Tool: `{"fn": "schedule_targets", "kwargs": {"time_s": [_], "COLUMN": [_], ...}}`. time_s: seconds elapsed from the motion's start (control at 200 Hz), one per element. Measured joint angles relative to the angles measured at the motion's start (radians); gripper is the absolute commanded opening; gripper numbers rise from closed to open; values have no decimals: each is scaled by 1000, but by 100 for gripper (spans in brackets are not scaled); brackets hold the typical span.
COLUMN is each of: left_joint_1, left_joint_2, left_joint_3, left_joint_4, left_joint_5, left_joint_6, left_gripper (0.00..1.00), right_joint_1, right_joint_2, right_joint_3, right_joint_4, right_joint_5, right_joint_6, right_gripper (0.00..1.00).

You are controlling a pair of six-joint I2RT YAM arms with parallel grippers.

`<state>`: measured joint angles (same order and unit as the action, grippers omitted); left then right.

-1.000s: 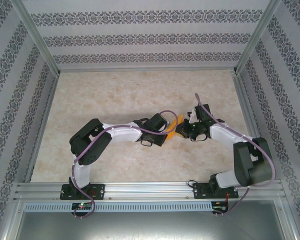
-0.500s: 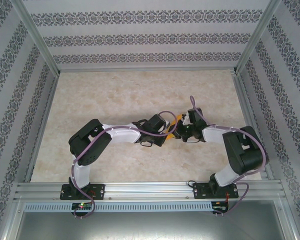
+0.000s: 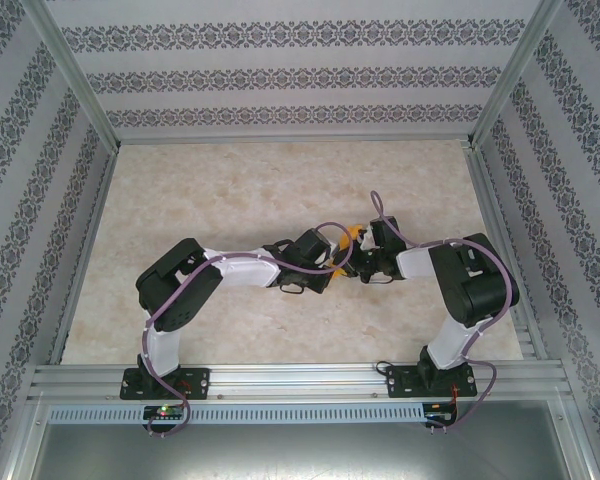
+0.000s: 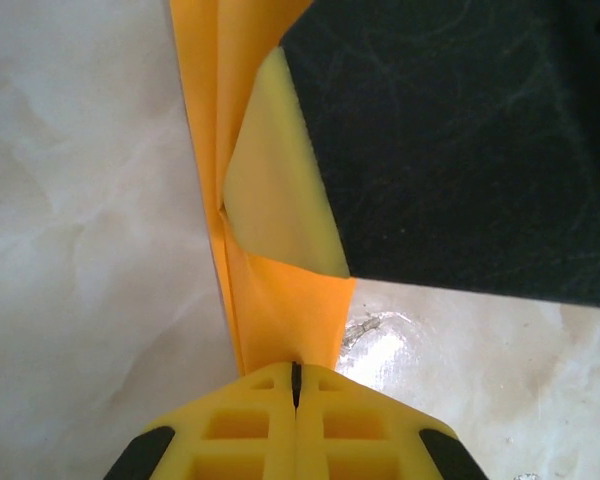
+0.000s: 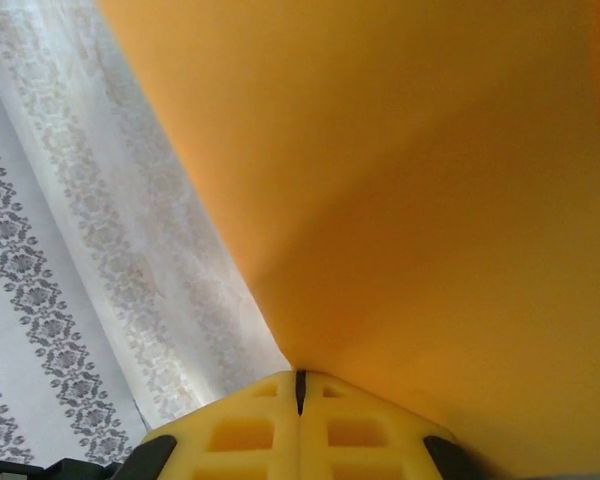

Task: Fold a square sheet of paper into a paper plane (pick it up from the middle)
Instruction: Fold the wing for the fifth time at the center of the table.

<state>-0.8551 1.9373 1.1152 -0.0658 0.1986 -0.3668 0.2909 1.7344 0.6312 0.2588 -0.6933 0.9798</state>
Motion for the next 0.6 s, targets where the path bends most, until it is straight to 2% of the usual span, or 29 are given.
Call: {"fn": "schedule_targets", "kwargs": {"time_s": [0.605], "left_joint_1": [-6], "left_joint_2": [-72], "left_joint_3": [-103], "left_joint_4": [31], "left_joint_5": [-13], "left_joint_6": [-24], "left_gripper": [3], "right_joint_1": [-1], "right_joint_2": [2], "right_joint_3": [13], "right_joint_4": [-42], "right_joint_5": [6], "right_joint_6": [-90], "right_gripper": [0]}}
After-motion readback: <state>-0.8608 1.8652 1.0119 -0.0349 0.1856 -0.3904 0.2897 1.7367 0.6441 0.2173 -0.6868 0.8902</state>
